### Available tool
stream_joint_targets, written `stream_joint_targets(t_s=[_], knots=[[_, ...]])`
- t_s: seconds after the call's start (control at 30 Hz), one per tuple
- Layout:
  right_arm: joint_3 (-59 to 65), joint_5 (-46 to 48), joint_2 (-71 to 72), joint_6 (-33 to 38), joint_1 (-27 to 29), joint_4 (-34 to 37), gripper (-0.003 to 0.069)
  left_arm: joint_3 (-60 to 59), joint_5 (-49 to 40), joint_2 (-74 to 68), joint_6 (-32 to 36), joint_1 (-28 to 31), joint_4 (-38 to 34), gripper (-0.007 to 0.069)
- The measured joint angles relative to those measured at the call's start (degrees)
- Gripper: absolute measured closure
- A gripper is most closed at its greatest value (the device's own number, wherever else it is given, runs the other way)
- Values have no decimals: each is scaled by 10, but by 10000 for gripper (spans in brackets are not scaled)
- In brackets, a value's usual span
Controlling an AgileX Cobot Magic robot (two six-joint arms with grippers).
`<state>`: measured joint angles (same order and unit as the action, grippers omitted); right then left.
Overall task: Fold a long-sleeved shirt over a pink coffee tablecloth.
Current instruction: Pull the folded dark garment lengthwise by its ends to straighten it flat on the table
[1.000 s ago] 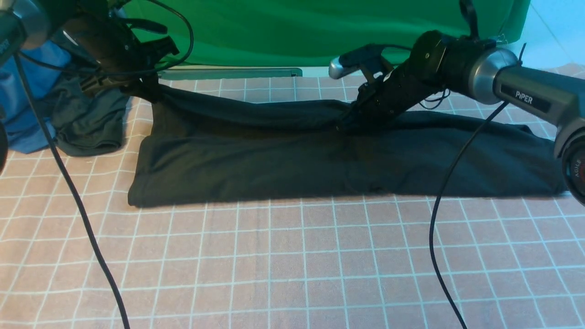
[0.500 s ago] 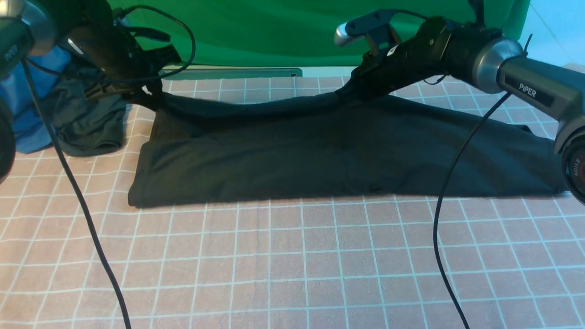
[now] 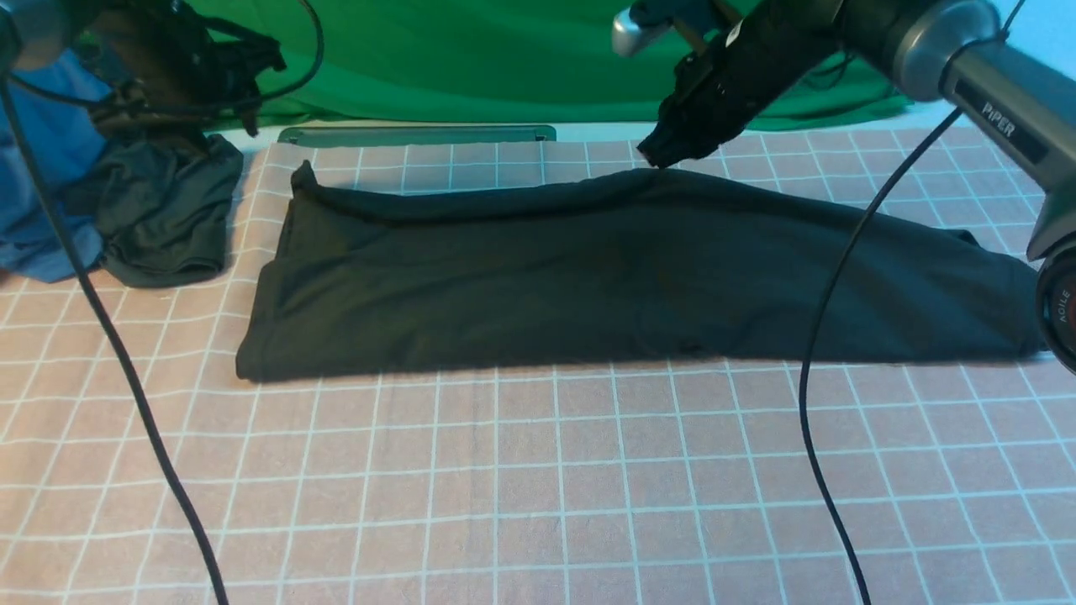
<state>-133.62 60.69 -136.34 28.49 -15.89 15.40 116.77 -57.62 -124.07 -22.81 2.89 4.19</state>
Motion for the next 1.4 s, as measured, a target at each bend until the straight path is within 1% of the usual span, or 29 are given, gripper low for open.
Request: stream_joint_targets(t_s=[0.03,0.07,0.1,0.17,0.2,0.23,0.27,0.3,0.43,0.5,0.6,0.73,0.8,0.87,0.9,0.97,1.0,1.03,1.07,1.13,1.17,1.23,1.3,1.4], knots=[[-6,19,1,-10,1,-2,624,0,-17,5,39,0,-33,434],[-8,34,1,-16,2,-4,624,0,-28,6,58,0,-52,489],[-8,43,1,-19,3,-6,624,0,-37,6,93,1,-91,541],[-5,48,-1,-24,3,-8,624,0,-43,4,147,-1,-156,586],[-2,48,-6,-26,3,-9,624,-1,-41,-2,178,-4,-204,601],[0,46,-11,-28,3,-10,624,-1,-36,-9,192,-9,-228,612],[0,45,-14,-28,3,-10,624,-1,-34,-9,192,-10,-228,613],[3,35,-26,-29,3,-11,624,-1,-22,-24,207,-20,-253,614],[7,-5,-47,-41,3,-12,624,-1,2,-65,228,-49,-261,614],[7,-31,-59,-52,3,-15,624,-1,27,-103,228,-68,-263,614],[7,-53,-70,-58,3,-18,624,-3,52,-130,228,-80,-270,611],[7,-91,-82,-58,3,-30,624,-2,104,-137,228,-81,-267,612],[8,-124,-84,-63,3,-45,624,-2,147,-140,220,-82,-257,612],[9,-162,-84,-79,3,-69,624,-2,192,-143,207,-82,-237,612],[8,-178,-84,-93,3,-81,624,1,204,-144,190,-82,-215,612],[8,-183,-82,-105,3,-93,624,4,204,-143,175,-82,-190,612],[7,-174,-80,-118,3,-100,622,13,184,-138,146,-82,-151,612],[7,-169,-80,-118,4,-101,622,13,184,-138,146,-82,-151,612],[3,-146,-76,-118,4,-106,619,17,162,-127,136,-82,-123,612],[-2,-111,-69,-118,5,-116,617,18,138,-107,129,-82,-98,612],[-9,-68,-59,-117,6,-125,616,19,112,-87,128,-82,-84,612],[-19,2,-36,-113,10,-130,616,16,75,-47,127,-82,-68,612],[-24,56,-6,-109,17,-131,616,1,62,3,126,-80,-58,612],[-15,76,33,-116,32,-131,615,-62,60,70,120,-74,-59,612]])
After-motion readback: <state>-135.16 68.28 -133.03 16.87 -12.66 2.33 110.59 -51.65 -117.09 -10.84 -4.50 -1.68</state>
